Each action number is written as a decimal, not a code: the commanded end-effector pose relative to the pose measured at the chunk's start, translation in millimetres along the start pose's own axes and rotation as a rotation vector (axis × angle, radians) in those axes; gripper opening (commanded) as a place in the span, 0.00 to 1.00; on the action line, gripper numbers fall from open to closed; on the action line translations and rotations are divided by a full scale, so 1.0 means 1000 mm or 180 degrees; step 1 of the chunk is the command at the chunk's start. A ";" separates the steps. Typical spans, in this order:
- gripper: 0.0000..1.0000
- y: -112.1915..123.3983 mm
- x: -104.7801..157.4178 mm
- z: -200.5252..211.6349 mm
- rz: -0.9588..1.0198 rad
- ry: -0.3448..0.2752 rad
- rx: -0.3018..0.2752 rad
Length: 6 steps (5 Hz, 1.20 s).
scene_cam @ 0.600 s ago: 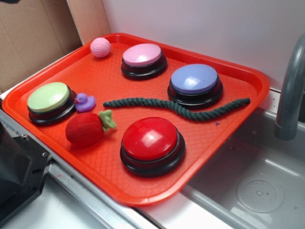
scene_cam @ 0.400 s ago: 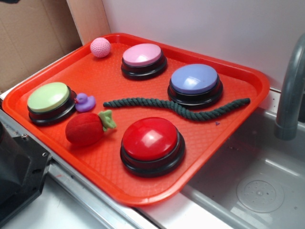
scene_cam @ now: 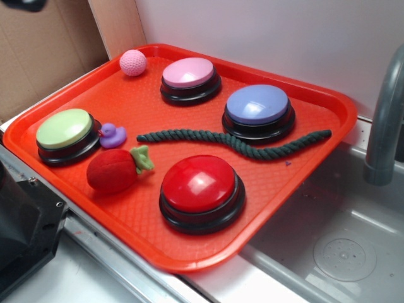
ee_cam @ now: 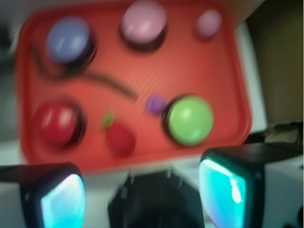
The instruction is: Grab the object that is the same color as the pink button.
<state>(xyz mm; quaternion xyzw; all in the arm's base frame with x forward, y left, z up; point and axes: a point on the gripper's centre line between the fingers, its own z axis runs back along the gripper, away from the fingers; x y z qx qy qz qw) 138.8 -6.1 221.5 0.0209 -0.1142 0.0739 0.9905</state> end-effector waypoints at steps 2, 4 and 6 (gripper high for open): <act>1.00 0.050 0.084 -0.074 0.1058 -0.0443 0.0218; 1.00 0.078 0.119 -0.136 0.1389 -0.0506 0.0419; 1.00 0.104 0.144 -0.170 0.1598 -0.0582 0.0570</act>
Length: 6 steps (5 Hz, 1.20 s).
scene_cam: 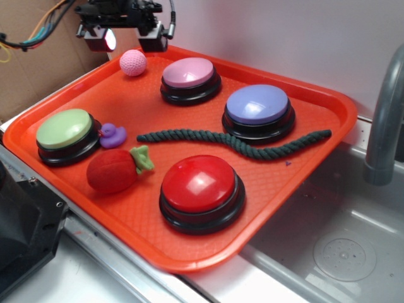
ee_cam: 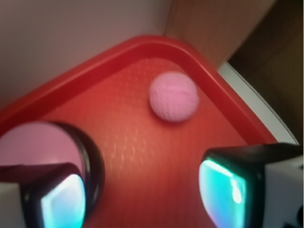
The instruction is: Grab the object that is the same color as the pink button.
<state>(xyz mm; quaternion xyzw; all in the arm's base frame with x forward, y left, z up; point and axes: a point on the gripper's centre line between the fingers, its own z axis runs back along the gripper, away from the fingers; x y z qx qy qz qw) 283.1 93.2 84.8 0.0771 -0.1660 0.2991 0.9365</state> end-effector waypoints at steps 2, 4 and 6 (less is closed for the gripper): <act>1.00 0.052 0.058 -0.014 0.0355 -0.0394 0.0297; 1.00 0.037 0.065 -0.048 0.0192 -0.0204 0.0072; 0.00 0.023 0.047 -0.055 0.0046 0.0071 -0.0548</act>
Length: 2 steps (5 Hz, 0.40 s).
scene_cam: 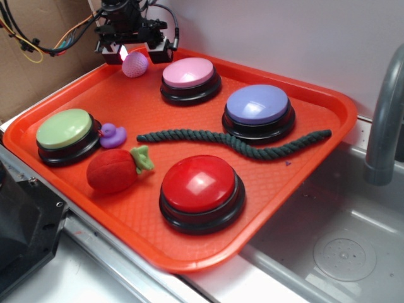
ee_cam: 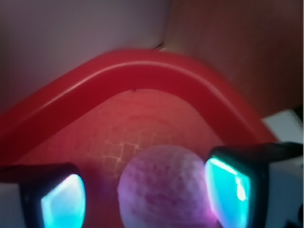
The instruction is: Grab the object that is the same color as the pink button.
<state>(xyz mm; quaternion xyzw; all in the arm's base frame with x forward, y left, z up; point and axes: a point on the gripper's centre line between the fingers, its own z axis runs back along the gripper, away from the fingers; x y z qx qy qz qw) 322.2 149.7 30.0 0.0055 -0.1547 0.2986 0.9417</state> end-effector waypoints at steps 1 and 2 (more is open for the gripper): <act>0.00 0.001 -0.007 0.043 -0.0080 -0.0003 -0.0150; 0.00 -0.009 -0.023 0.065 -0.0382 0.0138 -0.0104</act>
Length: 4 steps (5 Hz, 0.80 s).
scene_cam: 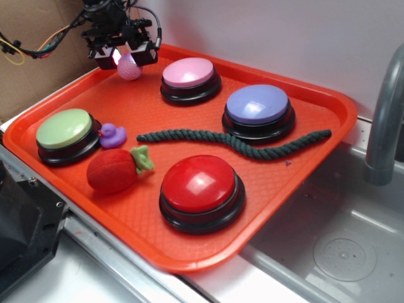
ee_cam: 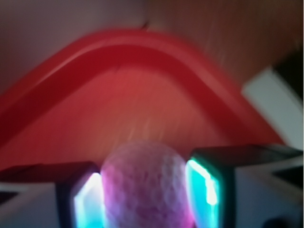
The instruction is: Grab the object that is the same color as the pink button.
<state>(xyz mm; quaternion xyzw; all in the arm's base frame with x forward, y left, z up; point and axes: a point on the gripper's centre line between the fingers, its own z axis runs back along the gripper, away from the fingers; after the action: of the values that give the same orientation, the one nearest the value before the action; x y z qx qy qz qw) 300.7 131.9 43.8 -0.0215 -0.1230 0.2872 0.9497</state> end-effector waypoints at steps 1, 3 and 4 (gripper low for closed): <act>0.00 -0.024 -0.019 0.073 -0.0759 -0.0128 0.0146; 0.00 -0.063 -0.059 0.144 -0.1651 0.0123 0.0222; 0.00 -0.069 -0.075 0.169 -0.1858 0.0086 0.0053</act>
<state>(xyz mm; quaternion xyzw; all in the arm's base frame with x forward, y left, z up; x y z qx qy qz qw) 233.1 18.0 173.1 0.0160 -0.0667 0.0089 0.9976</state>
